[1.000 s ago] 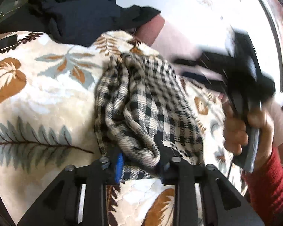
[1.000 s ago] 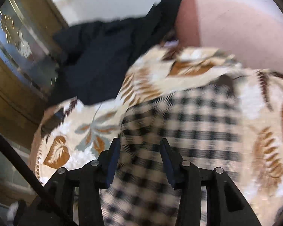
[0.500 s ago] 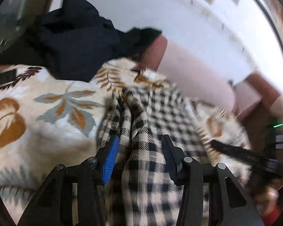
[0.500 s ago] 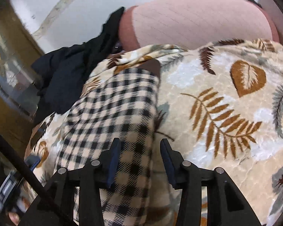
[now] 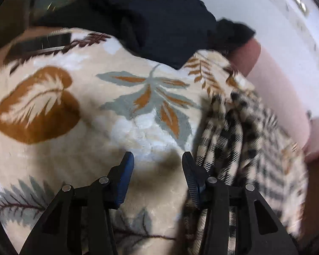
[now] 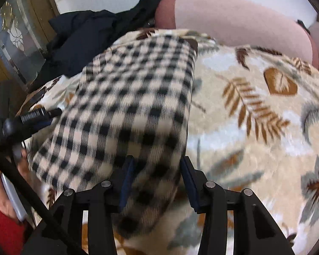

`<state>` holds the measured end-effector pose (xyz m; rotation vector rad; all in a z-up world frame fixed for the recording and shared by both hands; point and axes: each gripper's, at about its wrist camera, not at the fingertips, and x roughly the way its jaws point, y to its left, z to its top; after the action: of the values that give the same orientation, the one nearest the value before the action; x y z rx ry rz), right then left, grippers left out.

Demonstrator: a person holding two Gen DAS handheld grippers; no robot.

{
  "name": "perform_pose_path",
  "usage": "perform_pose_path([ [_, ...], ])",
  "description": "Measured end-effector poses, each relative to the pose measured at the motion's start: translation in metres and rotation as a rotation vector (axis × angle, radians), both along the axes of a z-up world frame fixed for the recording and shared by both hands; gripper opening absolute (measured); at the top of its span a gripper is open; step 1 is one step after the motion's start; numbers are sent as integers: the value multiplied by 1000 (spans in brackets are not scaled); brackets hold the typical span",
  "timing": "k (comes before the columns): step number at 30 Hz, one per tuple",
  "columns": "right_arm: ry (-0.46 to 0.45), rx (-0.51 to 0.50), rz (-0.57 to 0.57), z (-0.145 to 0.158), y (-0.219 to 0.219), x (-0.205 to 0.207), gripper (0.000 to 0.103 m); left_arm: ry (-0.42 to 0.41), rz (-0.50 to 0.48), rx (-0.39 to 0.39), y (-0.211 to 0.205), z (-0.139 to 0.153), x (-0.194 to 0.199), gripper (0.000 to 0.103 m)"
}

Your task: Fold large clothes

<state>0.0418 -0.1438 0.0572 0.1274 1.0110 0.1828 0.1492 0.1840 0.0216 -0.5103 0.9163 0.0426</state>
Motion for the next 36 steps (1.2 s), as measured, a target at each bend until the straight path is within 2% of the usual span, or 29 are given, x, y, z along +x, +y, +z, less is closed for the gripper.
perform_pose_path([
  [3, -12, 36, -7, 4, -7, -13, 51, -54, 1, -23, 6, 12, -11, 47],
  [5, -48, 60, -27, 13, -17, -19, 58, -99, -16, -34, 4, 21, -19, 55],
  [7, -77, 70, -65, 20, -27, -21, 64, -134, -35, -51, 0, 27, -24, 68],
  [10, -93, 117, -119, 25, -48, -13, 73, -179, -111, -90, -12, 33, -27, 73],
  [12, -78, 149, -135, 21, -57, 4, 73, -187, -180, -117, -25, 32, -21, 74],
  [15, -28, 215, -111, 4, -57, 36, 74, -166, -267, -121, -45, 25, -13, 75],
  [18, -11, 286, -75, -21, -47, 77, 78, -106, -338, -51, -66, 11, -2, 75],
  [19, -11, 286, -75, -21, -47, 77, 80, -76, -368, -29, -73, 4, 2, 75],
  [23, 35, 420, -54, -48, -39, 111, 81, -9, -387, 4, -90, -15, 8, 79],
  [24, 40, 444, -58, -53, -36, 118, 80, -14, -386, -2, -92, -15, 8, 78],
  [25, 30, 448, -65, -53, -35, 122, 66, -23, -391, -8, -95, -14, 7, 66],
  [27, 51, 476, -83, -52, -35, 132, 49, -45, -407, -6, -106, -5, 4, 52],
  [28, 54, 493, -83, -49, -37, 133, 35, -64, -411, 6, -111, 0, 1, 48],
  [29, 35, 511, -62, -35, -43, 132, 30, -98, -431, 13, -121, 9, -4, 47],
  [30, 35, 511, -62, -35, -43, 132, 29, -116, -445, 4, -126, 14, -8, 46],
  [31, 16, 505, -52, -25, -47, 129, 28, -144, -476, -33, -137, 22, -13, 45],
  [33, -35, 494, -41, -6, -58, 122, 28, -165, -513, -55, -150, 28, -18, 45],
  [36, -100, 475, -59, 11, -88, 111, 28, -103, -531, 29, -171, 12, -15, 45],
])
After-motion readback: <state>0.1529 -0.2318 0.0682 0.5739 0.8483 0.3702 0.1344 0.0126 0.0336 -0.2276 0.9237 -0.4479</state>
